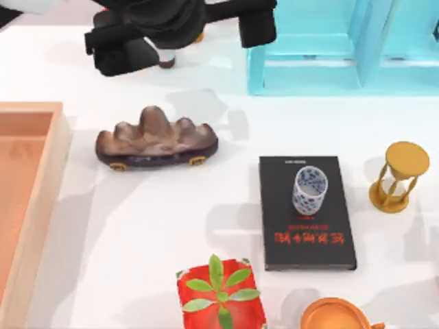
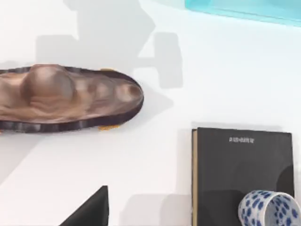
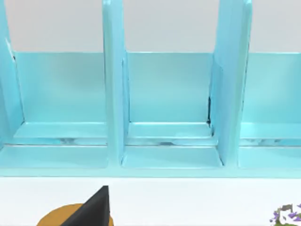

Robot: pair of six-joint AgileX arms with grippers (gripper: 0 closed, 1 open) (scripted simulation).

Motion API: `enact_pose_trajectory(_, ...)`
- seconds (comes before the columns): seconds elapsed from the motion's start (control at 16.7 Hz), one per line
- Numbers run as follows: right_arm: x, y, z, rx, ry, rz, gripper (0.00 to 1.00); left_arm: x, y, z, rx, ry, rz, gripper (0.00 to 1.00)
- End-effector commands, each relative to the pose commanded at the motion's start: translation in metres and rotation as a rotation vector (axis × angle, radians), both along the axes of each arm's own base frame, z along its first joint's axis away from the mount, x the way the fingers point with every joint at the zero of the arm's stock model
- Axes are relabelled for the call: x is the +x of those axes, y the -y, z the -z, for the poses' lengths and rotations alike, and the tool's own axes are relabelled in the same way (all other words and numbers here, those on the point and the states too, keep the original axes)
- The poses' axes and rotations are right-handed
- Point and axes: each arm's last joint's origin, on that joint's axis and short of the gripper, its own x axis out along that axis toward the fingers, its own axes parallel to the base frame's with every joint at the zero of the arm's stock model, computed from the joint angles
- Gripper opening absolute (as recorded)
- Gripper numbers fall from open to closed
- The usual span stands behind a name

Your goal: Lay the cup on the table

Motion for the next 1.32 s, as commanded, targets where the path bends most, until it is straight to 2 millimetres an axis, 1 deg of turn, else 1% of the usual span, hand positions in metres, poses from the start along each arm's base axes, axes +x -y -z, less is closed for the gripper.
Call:
enact_pose_trajectory(0.12,0.0,0.0,0.0,0.0,0.0,0.0,1.0,0.01,0.047,0.015,0.044,-0.078,0.011,1.0)
enact_pose_trajectory(0.3,0.0,0.0,0.0,0.0,0.0,0.0,1.0,0.009,0.109,0.046,0.117,-0.166,0.027,1.0)
enact_pose_trajectory(0.42,0.0,0.0,0.0,0.0,0.0,0.0,1.0,0.001,0.142,0.068,0.163,-0.206,0.037,1.0)
enact_pose_trajectory(0.48,0.0,0.0,0.0,0.0,0.0,0.0,1.0,-0.003,0.155,0.078,0.183,-0.221,0.042,1.0)
enact_pose_trajectory(0.6,0.0,0.0,0.0,0.0,0.0,0.0,1.0,-0.012,0.175,0.094,0.216,-0.242,0.05,1.0)
enact_pose_trajectory(0.66,0.0,0.0,0.0,0.0,0.0,0.0,1.0,-0.016,0.181,0.1,0.228,-0.249,0.052,1.0)
enact_pose_trajectory(0.78,0.0,0.0,0.0,0.0,0.0,0.0,1.0,-0.019,0.188,0.106,0.24,-0.255,0.055,1.0)
enact_pose_trajectory(1.08,0.0,0.0,0.0,0.0,0.0,0.0,1.0,-0.017,0.187,0.107,0.24,-0.257,0.052,1.0)
enact_pose_trajectory(1.2,0.0,0.0,0.0,0.0,0.0,0.0,1.0,-0.019,0.184,0.104,0.248,-0.262,0.053,1.0)
enact_pose_trajectory(1.32,0.0,0.0,0.0,0.0,0.0,0.0,1.0,-0.022,0.178,0.096,0.242,-0.257,0.055,1.0)
